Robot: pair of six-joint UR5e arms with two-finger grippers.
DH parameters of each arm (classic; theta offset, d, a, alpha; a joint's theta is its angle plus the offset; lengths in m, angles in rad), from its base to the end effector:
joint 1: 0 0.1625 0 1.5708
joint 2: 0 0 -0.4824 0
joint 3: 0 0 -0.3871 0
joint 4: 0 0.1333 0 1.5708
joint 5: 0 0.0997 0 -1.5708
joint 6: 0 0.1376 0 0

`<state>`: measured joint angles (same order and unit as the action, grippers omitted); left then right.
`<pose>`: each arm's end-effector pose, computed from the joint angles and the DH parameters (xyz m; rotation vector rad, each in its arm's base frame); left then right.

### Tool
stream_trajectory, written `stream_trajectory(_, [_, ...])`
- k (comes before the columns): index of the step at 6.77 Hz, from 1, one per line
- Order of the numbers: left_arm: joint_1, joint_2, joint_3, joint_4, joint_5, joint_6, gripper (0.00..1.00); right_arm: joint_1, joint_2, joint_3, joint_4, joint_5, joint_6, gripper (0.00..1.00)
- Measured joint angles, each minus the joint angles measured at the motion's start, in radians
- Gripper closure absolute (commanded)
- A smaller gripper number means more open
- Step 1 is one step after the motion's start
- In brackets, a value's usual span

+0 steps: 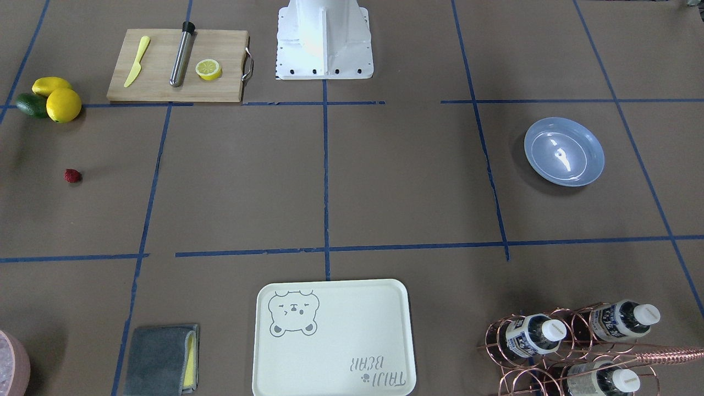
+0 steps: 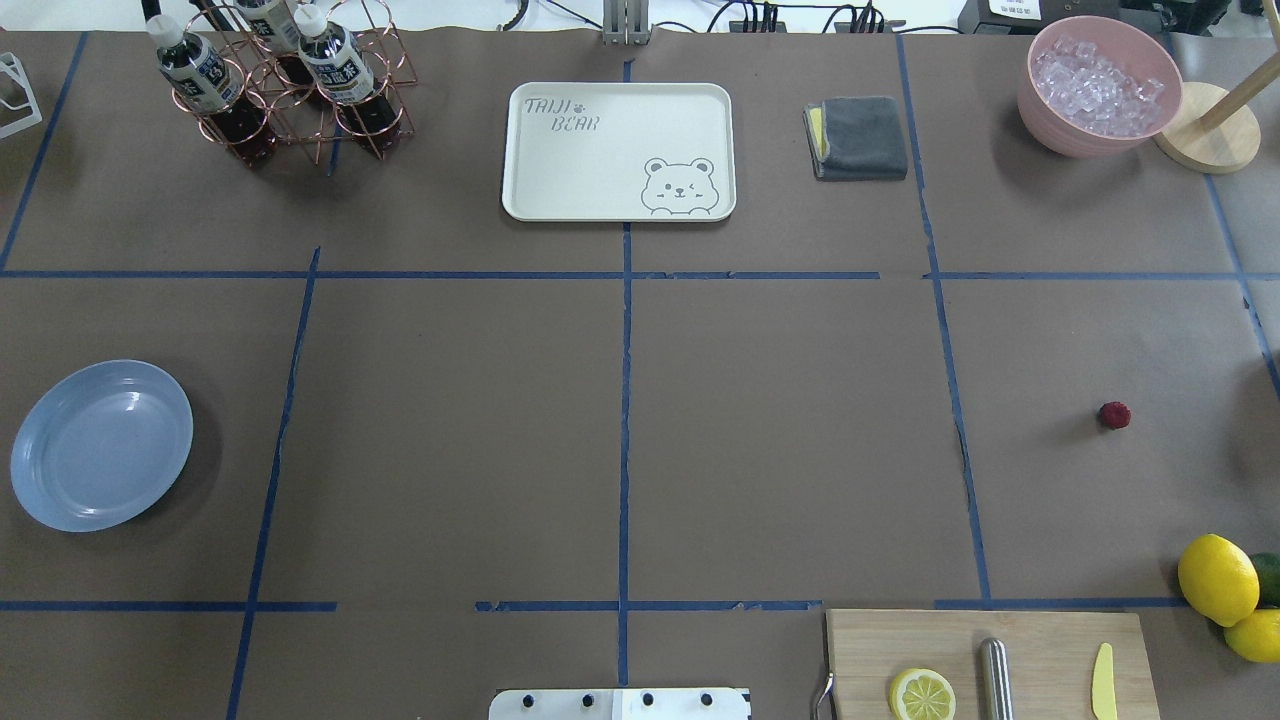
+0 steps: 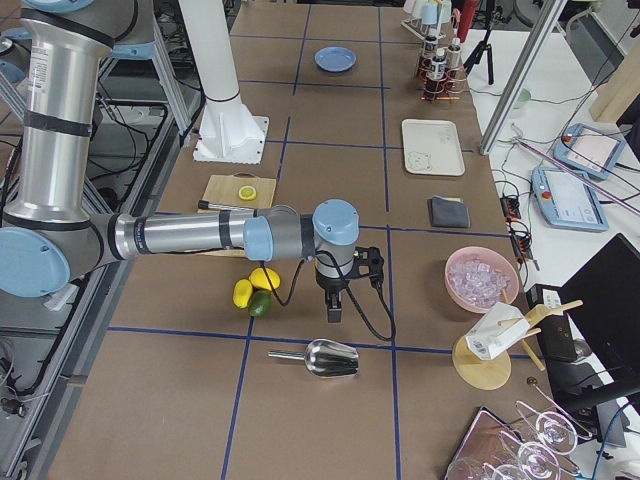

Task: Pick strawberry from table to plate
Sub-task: 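Reach the left gripper down toward the rim of the light blue plate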

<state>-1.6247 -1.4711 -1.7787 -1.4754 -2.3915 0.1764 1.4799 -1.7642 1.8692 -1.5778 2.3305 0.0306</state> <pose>-0.0562 -0.4353 0.6932 0.1064 0.8144 0.1208 0.0020 -0.4031 0.6849 0.0470 -0.7636 -0.0946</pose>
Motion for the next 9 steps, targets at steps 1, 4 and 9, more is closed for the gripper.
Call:
stream_trajectory(1, [0.001,-0.001,0.002,-0.005,0.0,0.005,0.0,0.0,0.0,-0.002,0.0,0.001,0.0,0.0])
stream_trajectory(4, [0.001,0.002,-0.001,-0.024,-0.005,0.017,0.0,0.0,-0.001,-0.007,-0.001,0.004,0.0,0.0])
stream_trajectory(9, [0.166,0.003,0.024,-0.12,-0.041,0.01,0.0,0.0,-0.009,-0.004,0.01,0.052,0.0,0.0])
